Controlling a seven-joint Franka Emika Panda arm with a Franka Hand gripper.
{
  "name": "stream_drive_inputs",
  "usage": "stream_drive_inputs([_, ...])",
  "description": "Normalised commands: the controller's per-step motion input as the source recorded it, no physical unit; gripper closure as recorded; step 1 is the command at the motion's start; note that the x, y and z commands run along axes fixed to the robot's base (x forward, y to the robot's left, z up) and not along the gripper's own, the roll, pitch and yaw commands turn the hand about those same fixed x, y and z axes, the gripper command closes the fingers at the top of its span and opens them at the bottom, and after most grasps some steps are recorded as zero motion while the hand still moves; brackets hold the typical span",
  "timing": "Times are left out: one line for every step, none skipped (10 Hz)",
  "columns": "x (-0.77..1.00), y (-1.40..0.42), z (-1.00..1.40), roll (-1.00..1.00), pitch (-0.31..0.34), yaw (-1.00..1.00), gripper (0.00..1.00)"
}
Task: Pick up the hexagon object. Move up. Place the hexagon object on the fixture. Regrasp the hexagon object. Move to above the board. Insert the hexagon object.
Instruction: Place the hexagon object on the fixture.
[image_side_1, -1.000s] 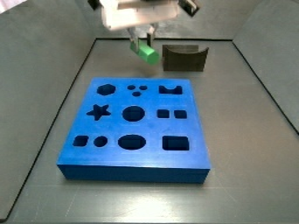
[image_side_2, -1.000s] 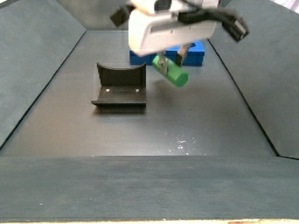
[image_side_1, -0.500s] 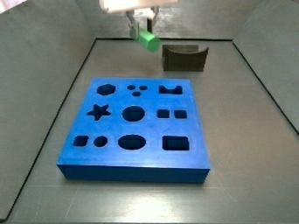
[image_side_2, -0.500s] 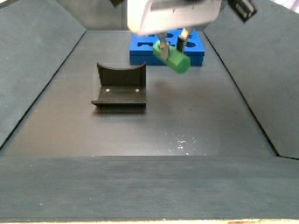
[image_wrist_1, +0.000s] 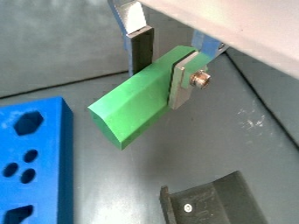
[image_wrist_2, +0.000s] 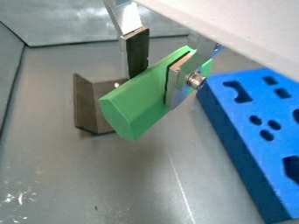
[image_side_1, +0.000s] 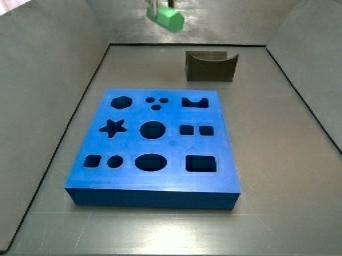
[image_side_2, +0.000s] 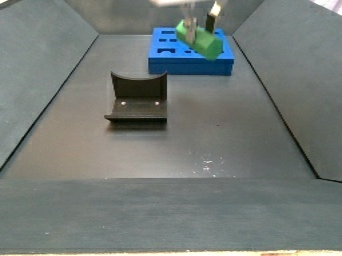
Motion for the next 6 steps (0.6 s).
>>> stream_drive_inputs([0.74,0.74,0.73,0.15,0.064,-1.00,1.00])
stream_drive_inputs([0.72,0.72,0.61,0.14,0.078,-1.00,1.00])
stream_drive_inputs([0.58,0.51,0.36,0.12,0.113,-1.00,1.00])
stream_drive_inputs([0.47,0.33,0.18,0.13,0.129,-1.00,1.00])
stream_drive_inputs([0.37,0.16,0.08,0.14,0.153,-1.00,1.00])
stream_drive_inputs([0.28,0.09,0.06,0.16,0.201,-1.00,1.00])
